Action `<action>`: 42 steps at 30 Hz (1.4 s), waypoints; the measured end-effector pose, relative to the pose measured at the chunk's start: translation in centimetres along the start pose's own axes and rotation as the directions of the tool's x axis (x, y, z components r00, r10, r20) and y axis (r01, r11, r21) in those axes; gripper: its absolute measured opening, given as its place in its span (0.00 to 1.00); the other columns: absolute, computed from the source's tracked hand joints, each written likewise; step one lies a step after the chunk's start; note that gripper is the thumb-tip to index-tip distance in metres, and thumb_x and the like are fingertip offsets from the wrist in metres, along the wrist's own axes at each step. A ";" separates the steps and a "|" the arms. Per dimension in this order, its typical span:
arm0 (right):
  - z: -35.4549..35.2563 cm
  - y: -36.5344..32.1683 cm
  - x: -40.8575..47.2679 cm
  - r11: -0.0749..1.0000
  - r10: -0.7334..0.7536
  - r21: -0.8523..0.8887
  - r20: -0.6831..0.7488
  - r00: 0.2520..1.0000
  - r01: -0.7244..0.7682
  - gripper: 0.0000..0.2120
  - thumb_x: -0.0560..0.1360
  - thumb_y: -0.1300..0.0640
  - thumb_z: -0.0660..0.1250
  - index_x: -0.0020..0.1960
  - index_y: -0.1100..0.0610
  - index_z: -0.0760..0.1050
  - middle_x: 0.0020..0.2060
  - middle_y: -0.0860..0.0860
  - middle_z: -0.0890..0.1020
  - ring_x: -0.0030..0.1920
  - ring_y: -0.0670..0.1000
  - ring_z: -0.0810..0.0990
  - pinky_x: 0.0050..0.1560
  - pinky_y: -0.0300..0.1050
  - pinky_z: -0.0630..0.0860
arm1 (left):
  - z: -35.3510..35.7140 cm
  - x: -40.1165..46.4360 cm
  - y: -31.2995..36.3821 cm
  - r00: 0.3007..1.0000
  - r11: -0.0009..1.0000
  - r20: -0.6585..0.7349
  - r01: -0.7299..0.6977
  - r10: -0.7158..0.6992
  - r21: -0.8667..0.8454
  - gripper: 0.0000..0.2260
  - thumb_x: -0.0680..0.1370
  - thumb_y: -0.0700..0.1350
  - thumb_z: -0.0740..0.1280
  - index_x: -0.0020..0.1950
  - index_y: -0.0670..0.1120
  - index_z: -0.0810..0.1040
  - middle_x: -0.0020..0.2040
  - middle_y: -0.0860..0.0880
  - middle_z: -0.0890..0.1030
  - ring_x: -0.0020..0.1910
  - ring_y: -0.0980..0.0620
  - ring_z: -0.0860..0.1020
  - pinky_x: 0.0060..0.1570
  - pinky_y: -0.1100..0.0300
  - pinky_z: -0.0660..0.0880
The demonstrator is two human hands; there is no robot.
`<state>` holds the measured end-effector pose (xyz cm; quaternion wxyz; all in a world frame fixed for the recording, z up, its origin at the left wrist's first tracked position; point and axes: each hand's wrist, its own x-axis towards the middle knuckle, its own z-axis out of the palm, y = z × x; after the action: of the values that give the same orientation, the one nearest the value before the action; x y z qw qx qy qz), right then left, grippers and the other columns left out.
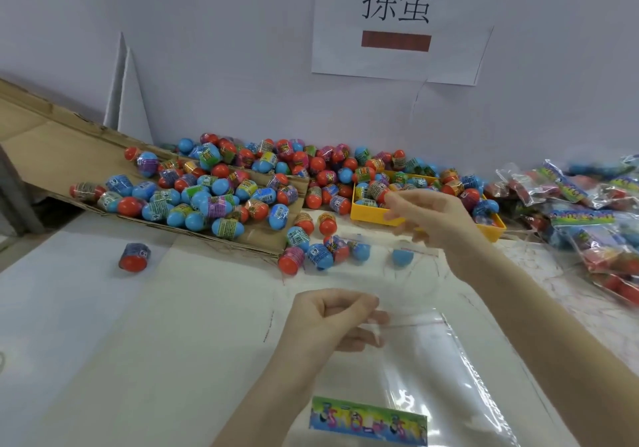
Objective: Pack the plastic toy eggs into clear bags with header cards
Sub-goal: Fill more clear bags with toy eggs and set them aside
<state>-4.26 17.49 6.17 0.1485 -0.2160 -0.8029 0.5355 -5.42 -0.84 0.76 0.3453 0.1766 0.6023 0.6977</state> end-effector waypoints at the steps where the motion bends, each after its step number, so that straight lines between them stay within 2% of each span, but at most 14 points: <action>1: 0.7 0.6 1.1 0.999 -0.030 -0.044 -0.075 0.997 0.027 0.19 0.67 0.45 0.70 0.52 0.56 0.79 0.39 0.46 0.83 0.33 0.38 0.78 0.30 0.30 0.72 | 0.1 0.0 -0.1 1.000 1.000 0.000 -0.004 0.004 0.003 0.04 0.72 0.44 0.70 0.40 0.44 0.82 0.38 0.48 0.85 0.30 0.55 0.81 0.30 0.68 0.74; 5: 2.8 2.6 3.4 0.748 -0.088 -0.642 0.156 0.984 0.169 0.20 0.73 0.49 0.68 0.61 0.57 0.75 0.54 0.52 0.79 0.47 0.48 0.74 0.47 0.40 0.72 | 0.0 0.0 0.0 0.999 0.999 -0.018 -0.047 0.047 -0.022 0.03 0.68 0.40 0.73 0.39 0.41 0.81 0.35 0.46 0.84 0.29 0.52 0.81 0.28 0.68 0.73; 10: 2.8 2.7 2.5 0.785 -0.123 -0.579 0.199 0.972 0.218 0.16 0.70 0.59 0.70 0.57 0.60 0.76 0.47 0.52 0.77 0.48 0.51 0.75 0.43 0.39 0.72 | -0.1 -0.1 0.2 0.994 0.996 -0.063 -0.086 0.084 -0.034 0.06 0.64 0.38 0.76 0.36 0.43 0.81 0.31 0.46 0.82 0.29 0.51 0.81 0.28 0.67 0.72; 12: 2.2 2.6 2.1 0.796 -0.169 -0.566 0.135 0.976 0.216 0.18 0.69 0.65 0.70 0.58 0.62 0.75 0.52 0.55 0.78 0.51 0.52 0.75 0.50 0.43 0.74 | 0.0 -0.2 0.3 0.993 0.993 -0.058 -0.109 0.107 -0.043 0.08 0.59 0.41 0.79 0.32 0.47 0.82 0.31 0.46 0.82 0.29 0.51 0.81 0.28 0.68 0.73; 14: 1.1 1.6 1.5 0.891 -0.191 -0.422 -0.015 0.982 0.167 0.20 0.69 0.66 0.71 0.60 0.61 0.73 0.52 0.54 0.78 0.50 0.52 0.76 0.51 0.44 0.75 | 0.0 -0.2 0.3 0.990 0.991 -0.059 -0.127 0.125 -0.032 0.10 0.56 0.42 0.81 0.31 0.48 0.82 0.31 0.47 0.83 0.30 0.52 0.81 0.29 0.68 0.73; 16: -0.4 0.1 0.1 0.986 -0.153 -0.083 -0.131 0.979 0.143 0.20 0.69 0.64 0.71 0.59 0.57 0.73 0.48 0.50 0.79 0.46 0.48 0.78 0.45 0.40 0.76 | 0.1 -0.2 0.4 0.987 0.989 -0.070 -0.148 0.146 -0.017 0.13 0.54 0.42 0.81 0.33 0.47 0.82 0.31 0.46 0.83 0.30 0.53 0.80 0.29 0.68 0.73; 18: -2.0 -1.4 -2.0 0.944 -0.199 0.236 -0.146 0.969 0.229 0.19 0.65 0.59 0.72 0.55 0.52 0.76 0.46 0.49 0.80 0.47 0.48 0.79 0.46 0.39 0.77 | 0.2 -0.2 0.4 0.983 0.986 -0.079 -0.168 0.167 0.000 0.16 0.53 0.47 0.79 0.37 0.45 0.81 0.32 0.48 0.83 0.30 0.55 0.80 0.30 0.68 0.73; 20: -2.9 -2.6 -4.5 0.886 -0.303 0.339 -0.098 0.948 0.318 0.21 0.57 0.51 0.73 0.50 0.48 0.78 0.44 0.45 0.82 0.47 0.46 0.81 0.45 0.34 0.77 | 0.3 -0.1 0.4 0.978 0.982 -0.089 -0.189 0.189 0.010 0.15 0.55 0.47 0.77 0.38 0.44 0.81 0.33 0.48 0.84 0.30 0.55 0.80 0.31 0.69 0.73; 23: -2.7 -3.2 -7.1 0.874 -0.486 0.042 0.046 0.873 0.484 0.20 0.61 0.52 0.76 0.52 0.45 0.77 0.46 0.45 0.81 0.47 0.44 0.80 0.47 0.34 0.76 | 0.5 -0.2 0.3 0.973 0.977 -0.094 -0.212 0.211 0.007 0.14 0.55 0.46 0.77 0.38 0.44 0.81 0.35 0.49 0.84 0.31 0.55 0.81 0.33 0.69 0.75; 26: -2.3 -3.4 -7.9 0.701 -0.570 -0.389 0.198 0.797 0.598 0.20 0.66 0.51 0.69 0.57 0.44 0.73 0.51 0.43 0.78 0.51 0.42 0.76 0.51 0.32 0.72 | 0.6 -0.2 0.3 0.973 0.976 -0.076 -0.219 0.218 -0.004 0.15 0.51 0.45 0.80 0.34 0.48 0.81 0.36 0.48 0.85 0.33 0.53 0.82 0.36 0.67 0.77; 29: -2.3 -3.5 -7.7 0.561 -0.562 -0.569 0.271 0.781 0.601 0.24 0.66 0.61 0.74 0.57 0.46 0.70 0.47 0.42 0.77 0.45 0.40 0.76 0.44 0.30 0.73 | 0.6 -0.3 0.3 0.977 0.978 -0.062 -0.207 0.206 -0.015 0.16 0.53 0.45 0.79 0.37 0.48 0.81 0.37 0.48 0.85 0.34 0.53 0.82 0.36 0.66 0.77; 34: -2.5 -4.3 -7.2 0.505 -0.455 -0.650 0.358 0.815 0.567 0.17 0.65 0.60 0.74 0.52 0.49 0.77 0.42 0.36 0.73 0.42 0.41 0.75 0.46 0.20 0.67 | 0.7 -0.5 0.4 0.976 0.977 -0.052 -0.213 0.213 0.005 0.10 0.65 0.36 0.75 0.41 0.48 0.81 0.34 0.50 0.85 0.33 0.55 0.82 0.33 0.70 0.74; 38: -2.2 -4.0 -7.3 0.513 -0.413 -0.639 0.401 0.818 0.573 0.19 0.69 0.57 0.71 0.57 0.42 0.76 0.46 0.32 0.69 0.49 0.41 0.73 0.48 0.26 0.70 | 0.8 -0.6 0.5 0.972 0.973 -0.046 -0.233 0.232 0.002 0.11 0.66 0.34 0.74 0.40 0.50 0.82 0.35 0.49 0.85 0.32 0.55 0.82 0.34 0.70 0.74; 42: -1.6 -3.4 -7.4 0.622 -0.415 -0.523 0.409 0.812 0.582 0.22 0.70 0.61 0.70 0.55 0.39 0.70 0.48 0.35 0.70 0.51 0.41 0.72 0.49 0.31 0.73 | 0.9 -0.8 0.7 0.969 0.970 -0.040 -0.243 0.243 0.006 0.11 0.66 0.33 0.74 0.38 0.49 0.82 0.30 0.49 0.83 0.29 0.56 0.80 0.32 0.71 0.74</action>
<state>2.25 13.89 9.89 0.1097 0.0494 -0.9732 0.1961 -4.46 -0.72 1.71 0.2450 0.2352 0.5833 0.7379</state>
